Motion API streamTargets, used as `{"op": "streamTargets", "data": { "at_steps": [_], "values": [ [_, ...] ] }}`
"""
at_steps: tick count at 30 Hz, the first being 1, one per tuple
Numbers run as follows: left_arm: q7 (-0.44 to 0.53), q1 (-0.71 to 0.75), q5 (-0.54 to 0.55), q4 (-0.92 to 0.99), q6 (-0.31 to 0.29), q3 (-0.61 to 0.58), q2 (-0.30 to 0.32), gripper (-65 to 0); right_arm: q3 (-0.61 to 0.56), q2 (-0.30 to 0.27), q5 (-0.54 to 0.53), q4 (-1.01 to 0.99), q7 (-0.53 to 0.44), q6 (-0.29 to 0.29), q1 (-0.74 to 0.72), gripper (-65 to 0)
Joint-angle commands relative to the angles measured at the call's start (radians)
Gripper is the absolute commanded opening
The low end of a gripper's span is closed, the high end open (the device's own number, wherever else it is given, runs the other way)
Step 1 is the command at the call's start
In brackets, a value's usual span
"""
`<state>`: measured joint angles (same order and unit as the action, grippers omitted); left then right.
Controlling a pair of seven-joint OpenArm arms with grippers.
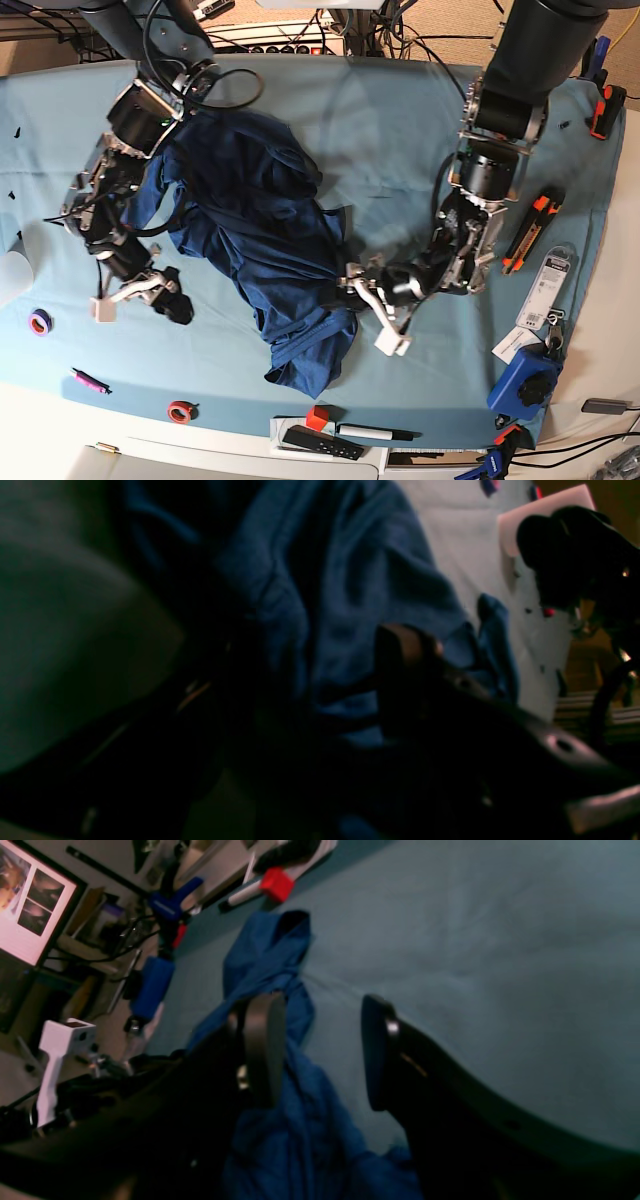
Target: Layout the t-shirt on the table in an organized manner, then fold the t-shirt properly
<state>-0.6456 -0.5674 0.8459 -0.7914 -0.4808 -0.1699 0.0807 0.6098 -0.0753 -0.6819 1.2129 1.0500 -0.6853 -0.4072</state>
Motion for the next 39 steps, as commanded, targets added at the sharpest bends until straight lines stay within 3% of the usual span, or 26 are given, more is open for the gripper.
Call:
{"op": "streamTargets", "data": {
  "at_steps": [1, 6, 9, 12, 16, 21, 23, 25, 27, 32, 35, 39],
  "values": [
    [0.022, -0.034, 0.021, -0.015, -0.009, 0.002, -0.008, -28.5, -0.002, -0.011, -0.029, 0.018, -0.020, -0.013, -0.031, -39.4],
    [0.079, -0.034, 0.021, -0.015, -0.009, 0.002, -0.034, -29.0, -0.002, -0.013, -0.028, 0.018, -0.019, -0.013, -0.031, -39.4],
    [0.094, -0.034, 0.021, -0.015, -0.009, 0.002, -0.036, -33.5, -0.002, -0.013, -0.029, 0.018, -0.019, -0.013, -0.031, -39.4],
    [0.095, -0.034, 0.021, -0.015, -0.009, 0.002, -0.035, -42.9, -0.002, -0.013, -0.028, 0.018, -0.019, -0.013, -0.031, -39.4],
    [0.113, -0.034, 0.019, -0.015, -0.010, 0.002, -0.035, -63.5, -0.002, -0.013, -0.029, 0.018, -0.019, -0.013, -0.031, -39.4],
    [0.145, -0.034, -0.035, -0.016, -0.018, 0.002, -0.035, -65.0, -0.002, -0.013, -0.028, 0.018, -0.019, -0.013, -0.031, -39.4],
    [0.130, -0.034, -0.016, -0.016, -0.066, 0.002, -0.032, -65.0, -0.002, -0.013, -0.028, 0.018, -0.021, -0.013, -0.031, -39.4],
    [0.047, -0.037, 0.079, -0.019, -0.143, 0.003, -0.024, -65.0, -0.002, -0.013, -0.027, 0.018, -0.026, -0.013, -0.031, -39.4],
    [-0.104, -0.042, 0.212, -0.031, -0.217, 0.003, -0.016, -65.0, -0.002, -0.013, -0.024, 0.018, -0.032, -0.013, -0.031, -39.4],
    [-0.526, -0.048, 0.611, -0.090, -0.217, 0.003, -0.007, -65.0, -0.002, -0.013, -0.024, 0.018, -0.034, -0.013, -0.031, -39.4],
    [-0.703, -0.048, 0.638, -0.136, -0.217, 0.003, -0.008, -65.0, -0.002, -0.013, -0.024, 0.018, -0.041, -0.013, -0.031, -39.4],
    [-0.751, -0.048, 0.638, -0.203, -0.217, 0.003, -0.002, -65.0, -0.048, -0.014, 0.047, 0.018, -0.058, -0.013, -0.031, -39.4]
  ]
}}
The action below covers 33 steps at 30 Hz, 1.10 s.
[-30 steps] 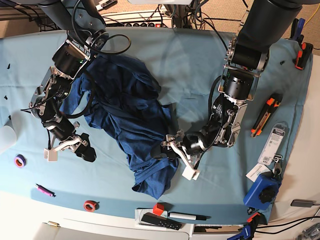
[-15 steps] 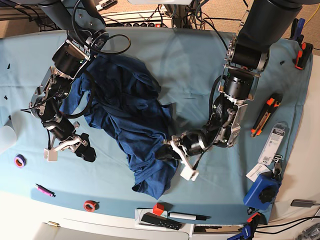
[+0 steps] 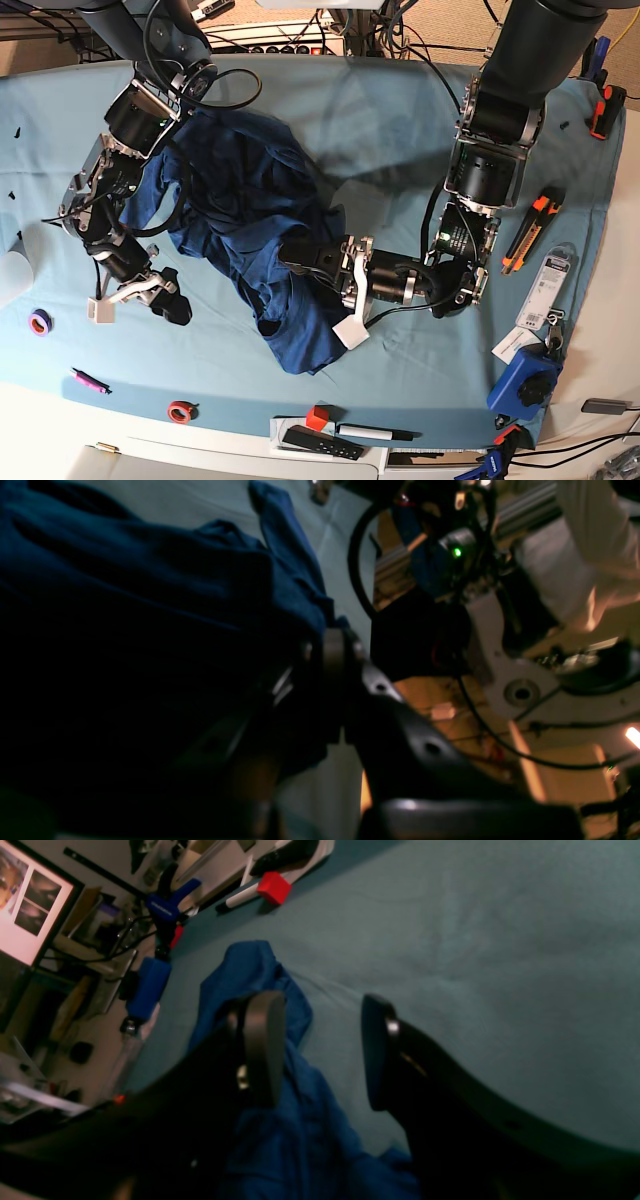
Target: Layout the t-shirt on the table in an organized manner, then fold the t-shirt properly
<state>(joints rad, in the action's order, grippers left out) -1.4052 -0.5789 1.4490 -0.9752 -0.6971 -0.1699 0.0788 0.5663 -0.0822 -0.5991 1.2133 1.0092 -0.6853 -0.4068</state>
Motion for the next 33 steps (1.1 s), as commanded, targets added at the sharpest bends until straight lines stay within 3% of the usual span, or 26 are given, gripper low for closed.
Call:
{"op": "streamTargets", "data": {
  "at_steps": [1, 4, 9, 11, 14, 19, 25, 30, 33],
  "values": [
    [0.009, -0.036, 0.034, -0.031, -0.001, 0.003, 0.005, -65.0, -0.040, -0.009, 0.019, 0.017, -0.035, -0.013, -0.031, -39.2],
    [0.009, -0.036, 0.034, -0.060, -0.001, 0.003, 0.022, -65.0, -0.205, -0.021, 0.231, 0.017, -0.143, -0.013, -0.031, -32.7],
    [0.009, -0.036, 0.034, -0.074, -0.001, 0.003, 0.075, -65.0, -0.555, -0.058, 0.664, 0.017, -0.438, -0.011, -0.035, -31.7],
    [0.009, -0.036, 0.034, -0.074, -0.001, 0.003, 0.104, -65.0, -0.682, -0.071, 0.814, 0.017, -0.514, 0.098, -0.047, -31.7],
    [0.009, -0.036, 0.034, -0.074, -0.001, 0.003, 0.144, -65.0, -0.829, -0.089, 0.967, 0.017, -0.568, 0.210, -0.076, -31.7],
    [0.016, -0.036, 0.034, -0.074, -0.001, 0.003, 0.217, -65.0, -0.906, -0.090, 1.045, -0.015, -0.569, 0.257, -0.139, -31.7],
    [0.018, -0.036, 0.034, -0.073, -0.001, 0.003, 0.268, -65.0, -0.906, -0.081, 1.053, -0.249, -0.702, 0.252, -0.264, -31.7],
    [0.018, -0.036, 0.034, -0.073, -0.001, 0.003, 0.270, -65.0, -0.914, -0.065, 1.178, -0.348, -0.842, 0.177, -0.316, -31.7],
    [0.018, -0.036, 0.034, -0.073, -0.001, 0.003, 0.270, -65.0, -0.978, -0.080, 1.294, -0.349, -0.916, 0.167, -0.316, -31.7]
  ]
}}
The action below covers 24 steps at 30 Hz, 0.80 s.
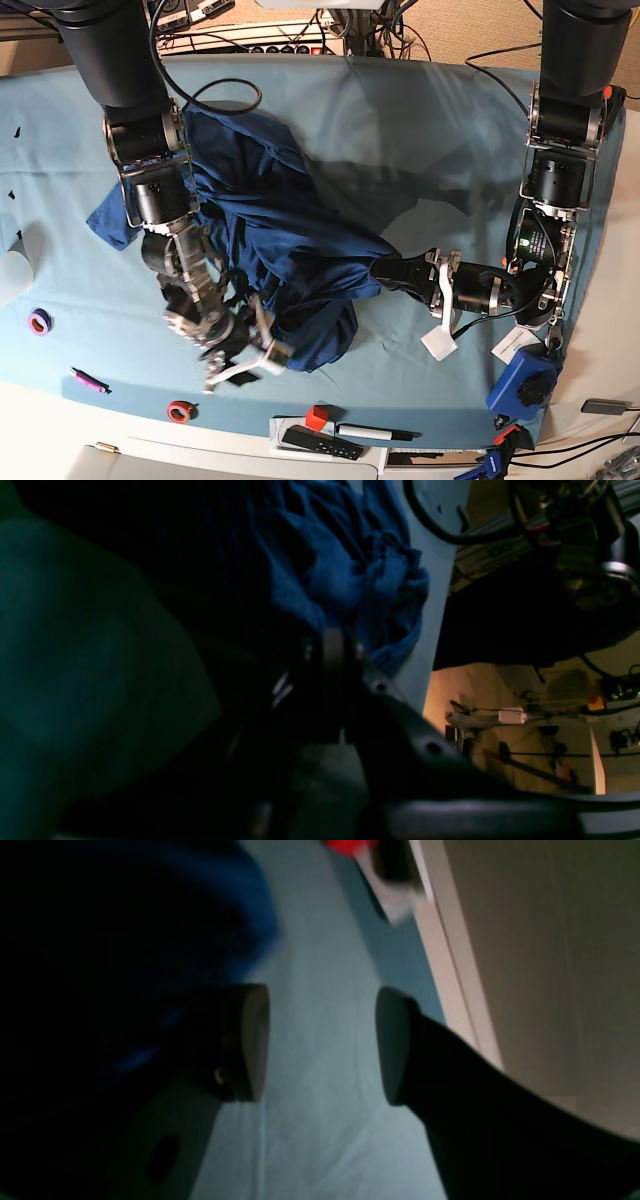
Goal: Layout the t-shirt on the table in an organized manner, then fold the t-shirt properly
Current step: 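Grasp the shirt with the right gripper and pull it toward the table edge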
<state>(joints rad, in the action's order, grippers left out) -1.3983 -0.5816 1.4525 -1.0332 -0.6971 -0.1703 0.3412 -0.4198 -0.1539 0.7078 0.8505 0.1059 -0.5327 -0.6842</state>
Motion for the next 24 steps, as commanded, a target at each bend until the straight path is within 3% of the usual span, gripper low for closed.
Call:
{"op": "streamTargets", "data": {
  "at_steps": [1, 6, 9, 14, 24],
  "values": [
    [0.011, -0.034, 0.031, -0.015, -0.001, 0.003, 0.008, -65.0, -0.026, -0.015, 0.024, 0.014, -0.013, 0.016, -0.039, -31.7],
    [0.011, -0.034, 0.031, -0.015, -0.001, 0.003, 0.008, -65.0, -0.203, -0.074, 0.153, 0.014, -0.012, 0.024, -0.039, -31.7],
    [0.011, -0.034, 0.031, -0.015, -0.001, 0.003, 0.008, -65.0, -0.260, -0.082, 0.157, 0.013, 0.002, 0.052, -0.038, -31.7],
    [0.011, -0.034, 0.031, -0.015, -0.001, 0.003, 0.008, -65.0, -0.267, -0.061, 0.158, 0.013, -0.007, 0.123, -0.040, -31.7],
    [0.011, -0.034, 0.031, -0.015, -0.001, 0.003, 0.008, -65.0, -0.267, -0.025, 0.157, 0.013, -0.038, 0.126, -0.048, -31.7]
  ]
}}
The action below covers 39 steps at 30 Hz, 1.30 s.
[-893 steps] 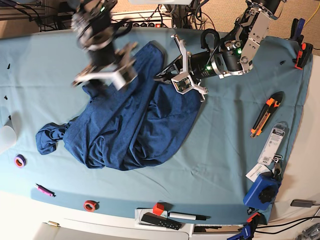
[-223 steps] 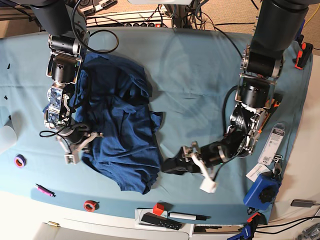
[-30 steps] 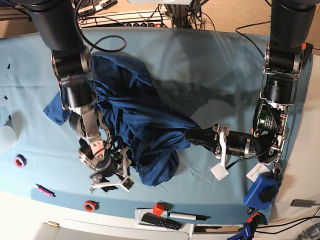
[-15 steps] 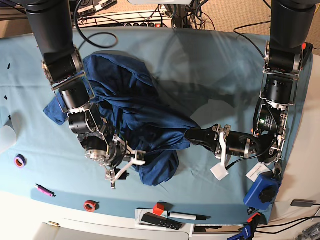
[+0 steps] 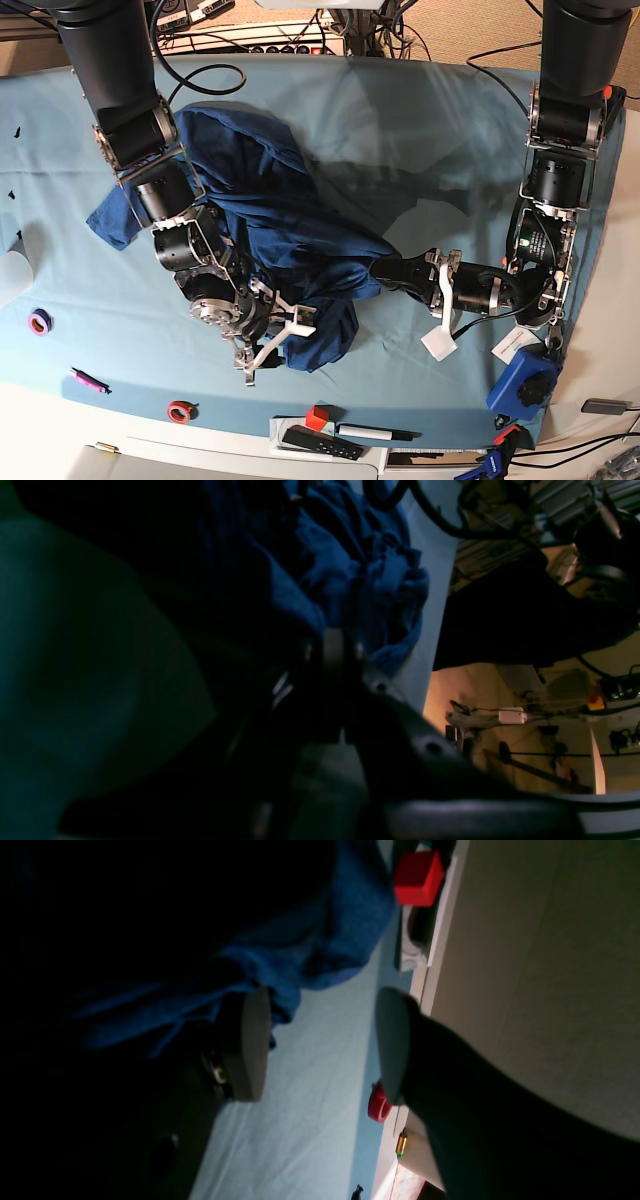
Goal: Layout the t-shirt on the table in an organized manner, then fold the t-shirt properly
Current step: 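Grasp the shirt with the right gripper and pull it toward the table edge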
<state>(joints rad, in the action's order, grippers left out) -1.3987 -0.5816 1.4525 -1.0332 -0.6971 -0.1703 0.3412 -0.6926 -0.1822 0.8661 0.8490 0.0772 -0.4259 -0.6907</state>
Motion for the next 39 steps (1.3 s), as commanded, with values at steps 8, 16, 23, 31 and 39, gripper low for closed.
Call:
{"op": "streamTargets", "data": {
  "at_steps": [8, 16, 23, 31, 39],
  "values": [
    [0.019, -0.034, 0.031, -0.015, -0.001, 0.003, 0.008, -65.0, 0.005, 0.014, -0.002, 0.014, -0.011, 0.014, -0.041, -31.7],
    [0.019, -0.034, 0.031, -0.015, -0.001, 0.003, 0.008, -65.0, 0.005, 0.025, -0.002, 0.014, -0.023, 0.011, -0.041, -44.2],
    [0.019, -0.034, 0.031, -0.015, -0.001, 0.003, 0.008, -65.0, 0.005, 0.039, -0.006, 0.015, 0.009, 0.020, -0.042, -65.0],
    [0.020, -0.034, 0.031, -0.015, -0.001, 0.003, 0.008, -65.0, 0.005, 0.041, -0.023, 0.015, 0.016, 0.031, -0.061, -65.0],
    [0.023, -0.034, 0.031, -0.015, -0.001, 0.003, 0.008, -65.0, 0.005, 0.043, -0.130, 0.015, 0.083, 0.029, -0.074, -36.1]
  ]
}}
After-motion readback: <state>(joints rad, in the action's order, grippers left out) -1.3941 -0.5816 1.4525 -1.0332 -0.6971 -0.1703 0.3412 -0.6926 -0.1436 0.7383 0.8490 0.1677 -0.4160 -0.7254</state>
